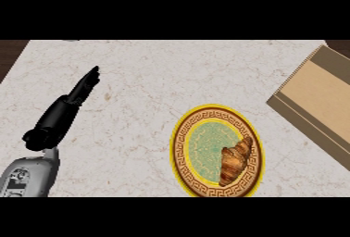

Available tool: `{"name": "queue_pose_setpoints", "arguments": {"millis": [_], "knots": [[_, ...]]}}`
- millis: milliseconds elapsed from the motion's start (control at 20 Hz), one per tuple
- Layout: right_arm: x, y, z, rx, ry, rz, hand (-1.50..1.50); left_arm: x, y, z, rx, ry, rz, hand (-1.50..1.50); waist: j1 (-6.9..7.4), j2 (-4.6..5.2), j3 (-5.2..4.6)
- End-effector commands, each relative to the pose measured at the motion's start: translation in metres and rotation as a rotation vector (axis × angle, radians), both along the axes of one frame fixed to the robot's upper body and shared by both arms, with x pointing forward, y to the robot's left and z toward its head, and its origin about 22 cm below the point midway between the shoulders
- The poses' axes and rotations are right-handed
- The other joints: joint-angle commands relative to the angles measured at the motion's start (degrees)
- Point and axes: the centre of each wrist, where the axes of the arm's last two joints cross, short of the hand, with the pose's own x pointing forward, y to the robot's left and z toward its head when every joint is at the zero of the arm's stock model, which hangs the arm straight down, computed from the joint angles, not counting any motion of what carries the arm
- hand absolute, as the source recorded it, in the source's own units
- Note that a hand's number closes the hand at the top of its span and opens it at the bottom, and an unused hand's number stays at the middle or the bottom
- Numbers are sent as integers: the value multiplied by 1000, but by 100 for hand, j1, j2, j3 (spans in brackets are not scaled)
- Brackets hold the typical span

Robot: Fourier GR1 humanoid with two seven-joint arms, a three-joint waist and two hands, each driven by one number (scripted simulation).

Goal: Pick the lemon from the plate and place it in the cardboard box

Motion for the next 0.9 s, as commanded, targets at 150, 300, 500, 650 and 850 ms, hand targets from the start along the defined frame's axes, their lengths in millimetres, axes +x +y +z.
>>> {"name": "queue_pose_setpoints", "arguments": {"millis": [150, 300, 500, 650, 850], "knots": [[2, -54, -22, 1, 248, 41, 150, 2, 3, -2, 2, -15, 5, 0, 22, 15, 2], [2, -75, -22, -1, 351, -12, 150, 7, -9, 2, -2, 0, -4, 0, 68, 29, 5], [-6, -94, -38, 52, 426, 119, -150, -5, -8, -9, 2, 0, -18, 0, 91, 29, 8], [-19, -103, -55, 110, 352, 235, -150, 3, 15, -3, -9, 2, 2, 0, -3, 14, 9], [-2, -92, -31, 318, 60, 311, -150, -5, -2, -5, 0, 20, 3, 0, -61, -47, 8]]}}
